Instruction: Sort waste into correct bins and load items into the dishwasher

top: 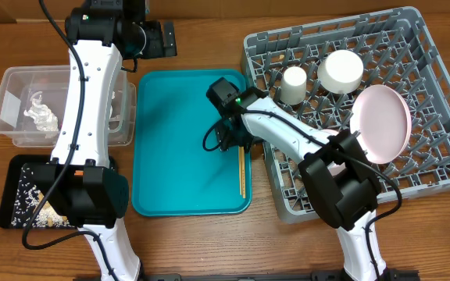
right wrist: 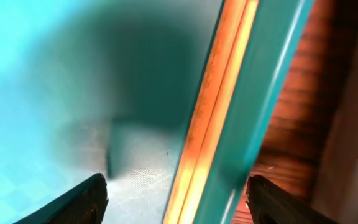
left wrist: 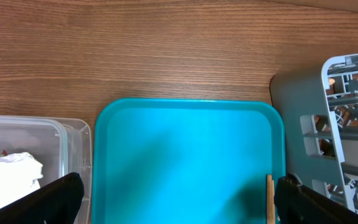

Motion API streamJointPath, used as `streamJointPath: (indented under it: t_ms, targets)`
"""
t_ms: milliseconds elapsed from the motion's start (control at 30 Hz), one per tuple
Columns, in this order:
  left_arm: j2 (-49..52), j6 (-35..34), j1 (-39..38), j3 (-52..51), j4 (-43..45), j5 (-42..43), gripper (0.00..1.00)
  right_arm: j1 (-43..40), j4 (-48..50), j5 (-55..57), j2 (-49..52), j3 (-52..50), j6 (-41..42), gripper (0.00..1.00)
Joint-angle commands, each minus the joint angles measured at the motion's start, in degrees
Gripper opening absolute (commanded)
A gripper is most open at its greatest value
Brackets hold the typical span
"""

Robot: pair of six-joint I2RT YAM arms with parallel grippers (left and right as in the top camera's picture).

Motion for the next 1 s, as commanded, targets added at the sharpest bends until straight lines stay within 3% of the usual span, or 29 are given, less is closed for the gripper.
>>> streamJointPath:
  t_ms: [0,467,967]
  targets:
    - [-0.52,-0.37,-0.37,-0.24,-0.07,-0.35,1.00,-1.22,-3.32,3.41,0.55,6.88,-0.55,0.75]
    - [-0.52,-0.37,-0.37,-0.24,-0.07,-0.35,1.00,-0.55,-8.55,1.05,0.57,10.49,0.09,0.70]
    - [-0.52,-0.37,-0.37,-0.24,-0.07,-0.35,1.00,1.51,-7.43,-0.33,4.04,10.32,0.02,0.74]
